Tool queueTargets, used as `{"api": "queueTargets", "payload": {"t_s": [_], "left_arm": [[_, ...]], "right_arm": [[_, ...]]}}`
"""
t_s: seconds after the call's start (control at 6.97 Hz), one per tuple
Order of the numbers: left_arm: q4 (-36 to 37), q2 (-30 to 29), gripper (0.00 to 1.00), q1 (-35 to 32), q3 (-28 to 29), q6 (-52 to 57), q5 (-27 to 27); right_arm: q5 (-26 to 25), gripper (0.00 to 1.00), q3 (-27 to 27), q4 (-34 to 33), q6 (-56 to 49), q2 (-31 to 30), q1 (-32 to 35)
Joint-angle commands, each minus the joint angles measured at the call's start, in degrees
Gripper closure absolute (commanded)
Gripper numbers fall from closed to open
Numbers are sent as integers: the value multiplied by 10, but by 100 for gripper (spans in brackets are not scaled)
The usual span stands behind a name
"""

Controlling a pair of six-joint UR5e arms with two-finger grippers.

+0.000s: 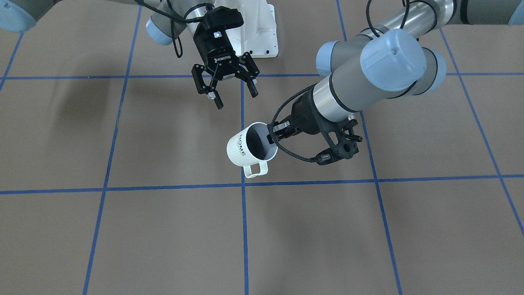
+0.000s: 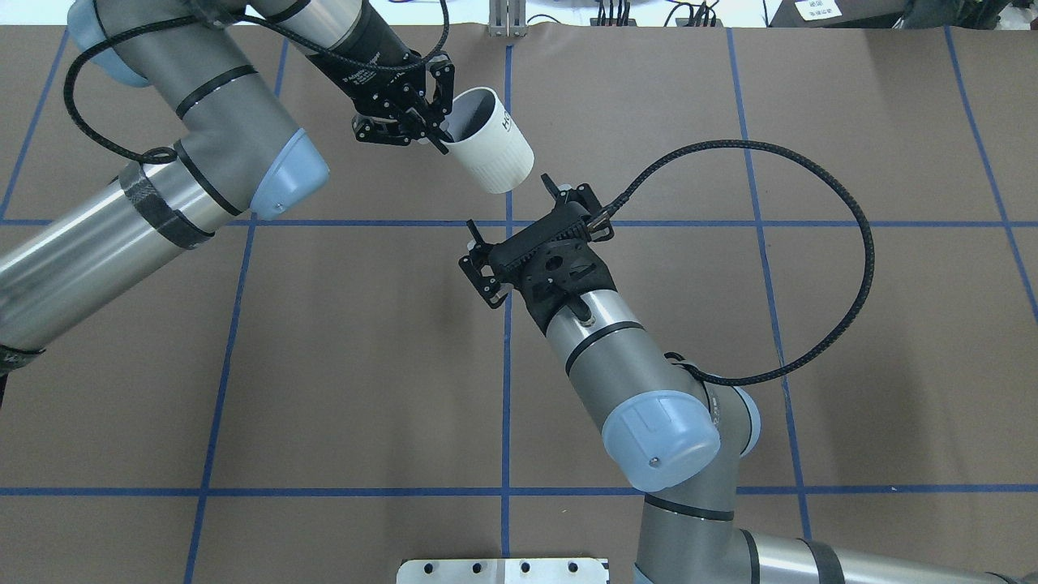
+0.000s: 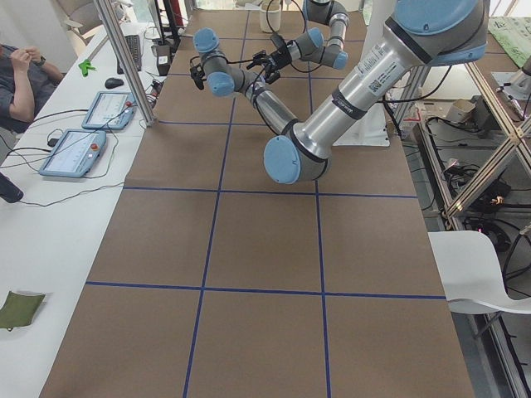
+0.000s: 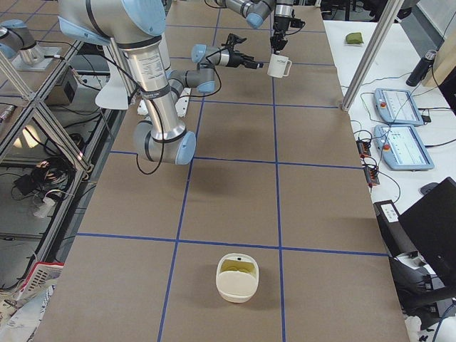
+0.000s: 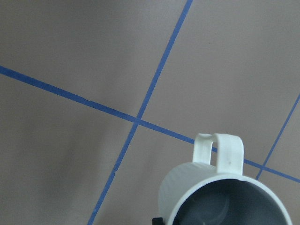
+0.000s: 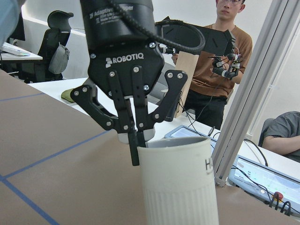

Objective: Left arm hands cup to right arm to dump lemon

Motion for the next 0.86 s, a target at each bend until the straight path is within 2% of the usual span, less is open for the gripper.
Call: {"api": "queueTargets", "payload": {"t_s": [0.0, 0.14, 0.43, 0.72], "left_arm": [[1, 16, 100, -15, 0, 31, 2], [1, 28, 100, -26, -1, 52, 1], [1, 65, 100, -48, -4, 92, 1], [1, 118, 100, -74, -24, 154, 0]], "right_arm": [[50, 3, 0, -14, 49, -8, 54], [121, 3, 2, -74, 81, -7, 94], [215, 2, 1, -145, 137, -9, 160], [395, 2, -6, -261, 155, -10, 265]]}}
